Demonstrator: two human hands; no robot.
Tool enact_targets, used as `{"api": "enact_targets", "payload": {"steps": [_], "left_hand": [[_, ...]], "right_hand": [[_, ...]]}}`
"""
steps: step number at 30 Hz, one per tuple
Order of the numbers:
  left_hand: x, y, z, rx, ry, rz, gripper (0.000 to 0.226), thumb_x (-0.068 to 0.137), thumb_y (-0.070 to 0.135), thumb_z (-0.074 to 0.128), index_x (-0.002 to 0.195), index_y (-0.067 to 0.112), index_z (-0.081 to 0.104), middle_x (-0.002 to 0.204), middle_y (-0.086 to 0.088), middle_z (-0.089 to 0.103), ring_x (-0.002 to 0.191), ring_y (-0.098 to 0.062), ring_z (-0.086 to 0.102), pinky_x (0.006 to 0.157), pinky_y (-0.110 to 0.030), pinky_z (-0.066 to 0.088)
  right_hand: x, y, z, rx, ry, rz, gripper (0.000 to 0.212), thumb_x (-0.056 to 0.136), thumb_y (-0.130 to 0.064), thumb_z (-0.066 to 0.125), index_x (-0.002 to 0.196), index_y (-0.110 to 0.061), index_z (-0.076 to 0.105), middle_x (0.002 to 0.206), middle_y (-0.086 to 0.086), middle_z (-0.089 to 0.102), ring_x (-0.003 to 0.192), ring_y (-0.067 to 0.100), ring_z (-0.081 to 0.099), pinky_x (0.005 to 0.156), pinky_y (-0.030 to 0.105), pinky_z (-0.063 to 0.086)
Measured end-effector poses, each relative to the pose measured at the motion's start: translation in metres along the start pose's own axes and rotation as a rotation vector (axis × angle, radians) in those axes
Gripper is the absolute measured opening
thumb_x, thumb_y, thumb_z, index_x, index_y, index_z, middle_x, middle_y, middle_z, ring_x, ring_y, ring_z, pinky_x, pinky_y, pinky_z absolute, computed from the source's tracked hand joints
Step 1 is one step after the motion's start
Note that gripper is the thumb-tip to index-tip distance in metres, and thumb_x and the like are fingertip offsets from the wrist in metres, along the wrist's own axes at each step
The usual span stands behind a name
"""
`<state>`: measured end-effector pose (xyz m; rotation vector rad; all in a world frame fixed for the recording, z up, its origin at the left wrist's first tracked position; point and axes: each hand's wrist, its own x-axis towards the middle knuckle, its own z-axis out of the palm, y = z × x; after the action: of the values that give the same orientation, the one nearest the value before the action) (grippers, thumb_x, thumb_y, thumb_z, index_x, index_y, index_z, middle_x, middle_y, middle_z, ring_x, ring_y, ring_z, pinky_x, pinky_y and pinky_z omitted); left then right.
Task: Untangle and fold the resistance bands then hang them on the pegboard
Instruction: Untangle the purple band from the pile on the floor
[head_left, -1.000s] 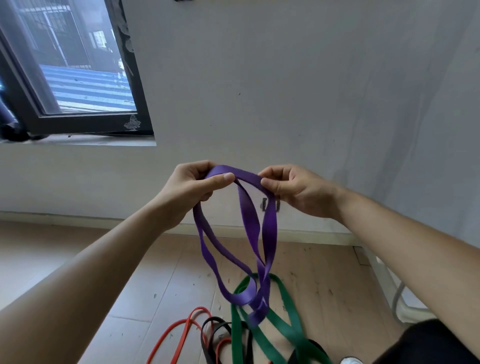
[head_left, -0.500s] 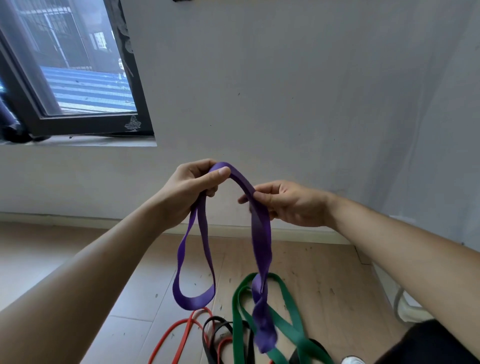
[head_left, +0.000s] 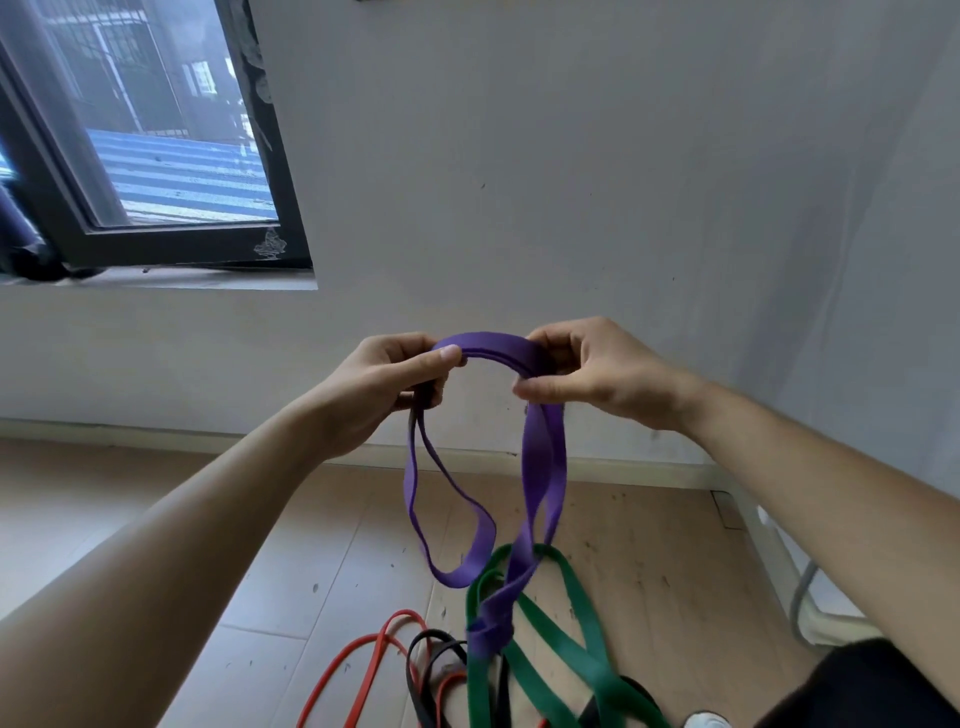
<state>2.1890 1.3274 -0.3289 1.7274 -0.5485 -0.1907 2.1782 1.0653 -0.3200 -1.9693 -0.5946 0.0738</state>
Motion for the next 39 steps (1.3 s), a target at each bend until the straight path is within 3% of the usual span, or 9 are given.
{"api": "enact_targets", "payload": {"steps": [3, 6, 8, 14, 20, 25, 29, 32, 39], "left_hand": [[0.002, 0.002, 0.005, 0.023, -0.046, 0.005, 0.063, 0.079, 0.046, 0.076, 0.118, -0.002, 0.064, 0.082, -0.002, 0.059, 0.078, -0.020, 0.058, 0.080, -0.030, 0.054], [0.003, 0.006, 0.015, 0.078, -0.057, 0.014, 0.047, 0.078, 0.043, 0.081, 0.105, 0.006, 0.070, 0.080, 0.000, 0.062, 0.075, -0.016, 0.059, 0.076, -0.028, 0.053], [0.004, 0.007, 0.020, 0.158, -0.041, 0.009, 0.040, 0.078, 0.046, 0.082, 0.095, 0.011, 0.071, 0.077, -0.001, 0.062, 0.072, -0.015, 0.058, 0.071, -0.028, 0.051], [0.006, 0.006, 0.027, 0.263, -0.005, 0.030, 0.035, 0.077, 0.044, 0.078, 0.093, 0.013, 0.073, 0.071, 0.003, 0.066, 0.068, -0.011, 0.057, 0.065, -0.021, 0.045], [0.006, 0.004, 0.022, 0.265, -0.139, -0.116, 0.044, 0.077, 0.045, 0.074, 0.103, 0.009, 0.072, 0.083, -0.001, 0.068, 0.080, -0.013, 0.063, 0.081, -0.030, 0.050], [0.005, 0.006, 0.026, 0.266, -0.226, -0.131, 0.039, 0.079, 0.039, 0.075, 0.107, 0.012, 0.070, 0.089, -0.002, 0.070, 0.083, -0.014, 0.064, 0.081, -0.030, 0.050], [0.006, 0.010, 0.028, 0.173, -0.138, -0.103, 0.044, 0.084, 0.043, 0.077, 0.107, 0.005, 0.069, 0.085, -0.002, 0.066, 0.082, -0.016, 0.061, 0.078, -0.033, 0.048], [0.006, 0.009, 0.028, 0.178, -0.095, -0.086, 0.047, 0.081, 0.044, 0.079, 0.104, 0.004, 0.070, 0.080, -0.002, 0.063, 0.078, -0.017, 0.057, 0.075, -0.033, 0.047], [0.004, 0.004, 0.027, 0.107, -0.011, -0.060, 0.039, 0.077, 0.038, 0.080, 0.100, 0.009, 0.071, 0.073, 0.005, 0.061, 0.069, -0.009, 0.056, 0.071, -0.029, 0.048]], "right_hand": [[-0.001, -0.005, 0.003, 0.012, 0.043, -0.051, 0.028, 0.090, -0.013, 0.075, 0.118, -0.010, 0.070, 0.100, 0.012, 0.075, 0.096, 0.028, 0.071, 0.089, 0.039, 0.058], [-0.002, -0.010, 0.011, -0.112, -0.062, -0.048, 0.027, 0.094, -0.016, 0.071, 0.120, -0.011, 0.068, 0.094, 0.003, 0.073, 0.086, 0.011, 0.070, 0.080, 0.025, 0.056], [-0.002, -0.008, 0.014, -0.151, -0.102, -0.031, 0.026, 0.094, -0.019, 0.072, 0.117, -0.009, 0.070, 0.093, 0.005, 0.073, 0.082, 0.009, 0.068, 0.076, 0.022, 0.054], [0.001, 0.007, 0.016, -0.271, -0.057, -0.006, 0.023, 0.086, -0.022, 0.081, 0.105, -0.013, 0.072, 0.090, 0.005, 0.075, 0.084, 0.021, 0.074, 0.082, 0.043, 0.061], [0.000, 0.006, 0.006, -0.211, -0.113, 0.069, 0.011, 0.086, -0.016, 0.077, 0.097, -0.016, 0.074, 0.083, 0.006, 0.072, 0.075, 0.015, 0.065, 0.075, 0.031, 0.052], [-0.002, -0.004, -0.007, -0.253, -0.115, 0.057, 0.011, 0.085, -0.023, 0.077, 0.094, -0.016, 0.076, 0.090, 0.017, 0.073, 0.077, 0.028, 0.064, 0.070, 0.050, 0.050], [-0.001, -0.007, -0.008, -0.202, -0.097, 0.049, 0.012, 0.090, -0.020, 0.073, 0.101, -0.015, 0.074, 0.088, 0.015, 0.074, 0.070, 0.018, 0.062, 0.058, 0.031, 0.048], [-0.001, -0.002, 0.004, -0.182, -0.143, 0.066, 0.016, 0.090, -0.018, 0.074, 0.106, -0.014, 0.071, 0.088, 0.016, 0.072, 0.068, 0.014, 0.062, 0.056, 0.024, 0.047], [0.000, 0.016, 0.024, 0.033, -0.159, 0.152, 0.029, 0.089, -0.010, 0.073, 0.116, -0.008, 0.062, 0.112, 0.020, 0.071, 0.096, 0.035, 0.073, 0.067, 0.038, 0.061]]}}
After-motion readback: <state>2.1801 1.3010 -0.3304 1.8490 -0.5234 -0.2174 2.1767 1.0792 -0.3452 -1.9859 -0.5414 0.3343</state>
